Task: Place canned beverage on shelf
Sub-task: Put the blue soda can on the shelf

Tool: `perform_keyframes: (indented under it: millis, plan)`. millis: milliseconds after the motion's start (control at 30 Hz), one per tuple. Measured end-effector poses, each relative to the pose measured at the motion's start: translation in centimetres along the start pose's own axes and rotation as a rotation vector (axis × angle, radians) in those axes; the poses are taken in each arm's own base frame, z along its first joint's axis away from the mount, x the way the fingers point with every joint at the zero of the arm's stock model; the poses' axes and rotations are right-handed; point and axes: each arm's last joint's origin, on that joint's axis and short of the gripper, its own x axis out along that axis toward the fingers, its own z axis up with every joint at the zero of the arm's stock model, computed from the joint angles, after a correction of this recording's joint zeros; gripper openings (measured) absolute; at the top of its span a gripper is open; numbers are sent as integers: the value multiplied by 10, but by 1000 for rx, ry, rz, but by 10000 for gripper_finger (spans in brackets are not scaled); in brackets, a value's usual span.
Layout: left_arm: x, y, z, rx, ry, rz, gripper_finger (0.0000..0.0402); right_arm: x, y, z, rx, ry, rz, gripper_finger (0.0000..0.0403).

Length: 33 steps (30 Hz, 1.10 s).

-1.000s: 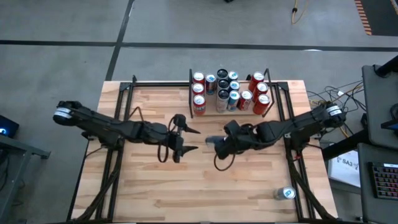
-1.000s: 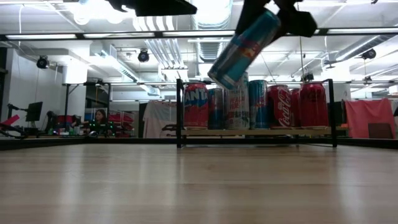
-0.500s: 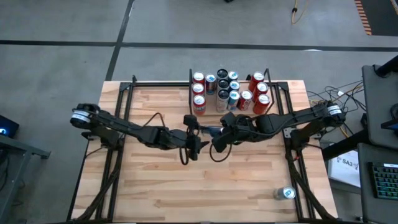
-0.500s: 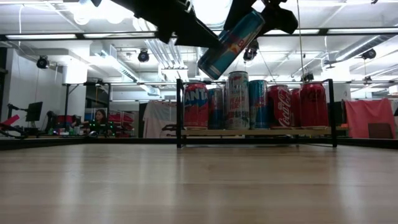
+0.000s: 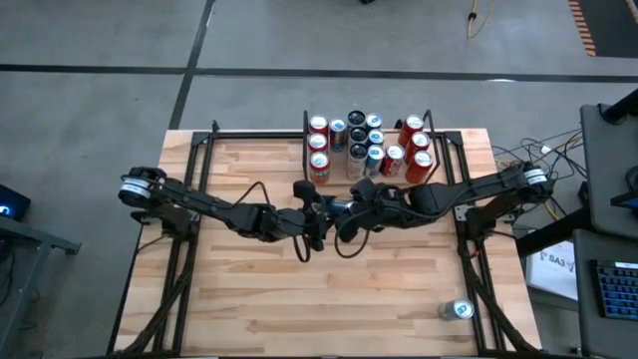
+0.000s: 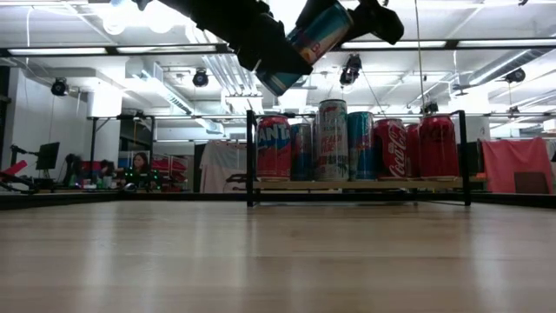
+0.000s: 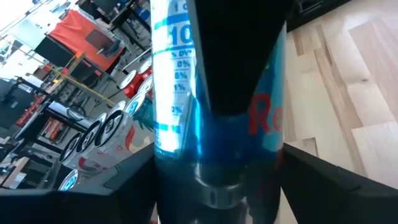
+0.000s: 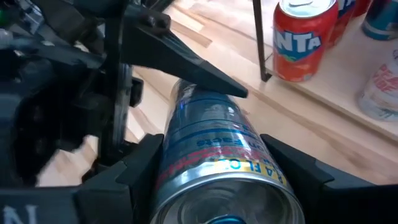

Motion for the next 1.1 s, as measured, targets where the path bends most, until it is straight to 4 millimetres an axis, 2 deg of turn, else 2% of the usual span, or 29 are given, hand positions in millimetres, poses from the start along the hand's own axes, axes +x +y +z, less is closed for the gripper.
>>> perform_keyframes:
  millis: [133, 233, 333, 467, 567, 733, 833, 967, 1100]
  plan:
    - [0, 0, 0, 2, -3, 2, 260, 3, 1, 0, 15, 2, 6, 222]
    - [0, 0, 0, 8, 0, 8, 219, 4, 1, 0, -6, 0, 7, 222]
    - [0, 1, 0, 7, 3, 14, 213, 4, 2, 0, -23, -3, 10, 228]
    - [0, 0, 0, 15, -5, -2, 213, 2, 2, 2, -57, -8, 22, 294]
    - [0, 1, -6, 45, 11, -9, 213, -8, 4, 9, -77, -16, 37, 333]
    - [-6, 20, -17, 7, -17, -10, 213, -31, 13, 23, -150, -70, 92, 348]
    - [-17, 30, -24, -26, -63, -9, 213, -47, 21, 29, -253, -133, 117, 339]
    - [-42, 49, -27, -96, -199, -8, 213, -64, 30, 32, -400, -238, 107, 326]
    - [-70, 64, -33, -168, -349, 23, 213, -67, 34, 30, -514, -300, 94, 324]
